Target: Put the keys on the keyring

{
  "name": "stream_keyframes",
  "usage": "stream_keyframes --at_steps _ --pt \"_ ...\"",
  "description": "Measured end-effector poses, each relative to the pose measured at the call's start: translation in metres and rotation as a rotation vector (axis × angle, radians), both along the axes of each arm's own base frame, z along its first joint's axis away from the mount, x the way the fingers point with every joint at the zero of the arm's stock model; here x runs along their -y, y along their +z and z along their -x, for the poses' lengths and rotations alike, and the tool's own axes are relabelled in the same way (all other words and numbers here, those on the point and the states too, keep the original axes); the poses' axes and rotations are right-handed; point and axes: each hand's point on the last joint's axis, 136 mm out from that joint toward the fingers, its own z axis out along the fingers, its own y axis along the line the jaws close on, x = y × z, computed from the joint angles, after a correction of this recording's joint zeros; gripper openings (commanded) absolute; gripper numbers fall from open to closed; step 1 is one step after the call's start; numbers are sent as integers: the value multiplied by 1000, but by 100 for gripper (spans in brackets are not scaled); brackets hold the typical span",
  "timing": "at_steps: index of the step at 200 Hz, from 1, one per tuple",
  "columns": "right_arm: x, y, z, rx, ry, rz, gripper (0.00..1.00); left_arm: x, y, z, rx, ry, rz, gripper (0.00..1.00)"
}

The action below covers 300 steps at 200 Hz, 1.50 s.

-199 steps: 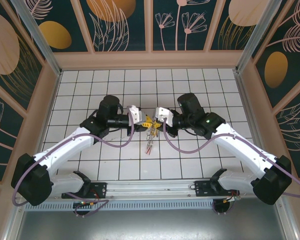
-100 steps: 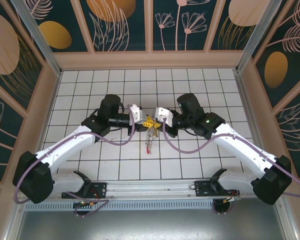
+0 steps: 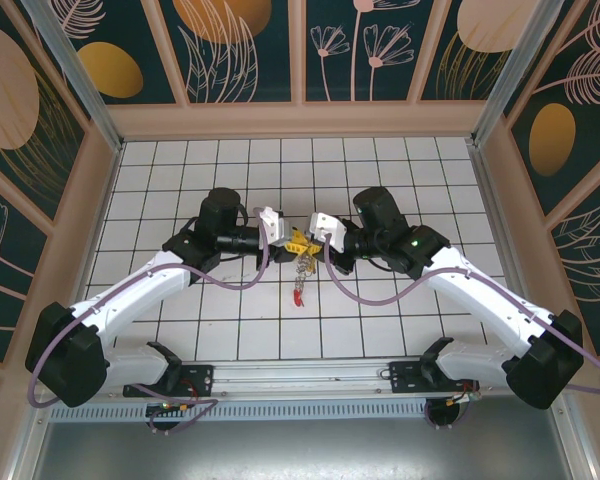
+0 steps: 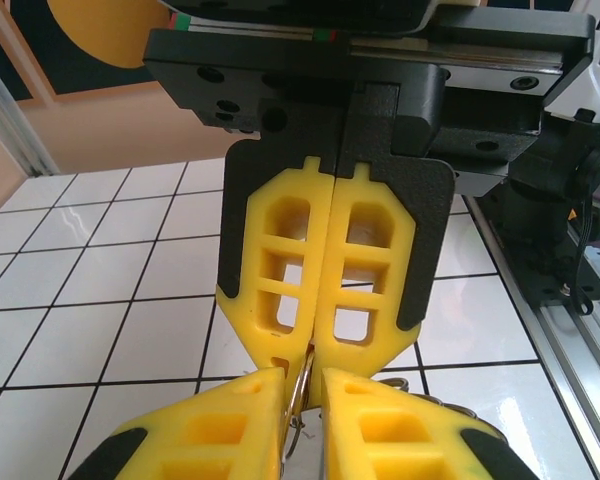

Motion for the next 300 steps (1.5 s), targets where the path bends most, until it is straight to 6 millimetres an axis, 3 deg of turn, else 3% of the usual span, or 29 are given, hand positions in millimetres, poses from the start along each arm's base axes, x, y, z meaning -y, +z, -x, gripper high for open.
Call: stream_keyframes --at_steps 54,84,133,143,162,203,300 --pt "1 -1 -2 -2 -13 5 0 7 -2 -4 -15 -4 -16 12" --pt "4 -4 -4 -6 -27 13 0 8 -5 -5 -9 -14 -30 0" --pt "4 -5 -4 -10 -29 12 0 8 -5 -5 -4 -4 -60 0" --pt "4 -4 -4 -12 -29 7 15 8 -4 -4 -2 -2 -60 0" --pt "2 -2 0 -16 -17 -18 23 6 0 0 -2 2 -38 0" --pt "5 12 3 4 -3 -71 24 7 13 5 -4 1 32 0" --pt "14 21 3 6 -10 -120 26 11 28 12 -20 -38 158 0"
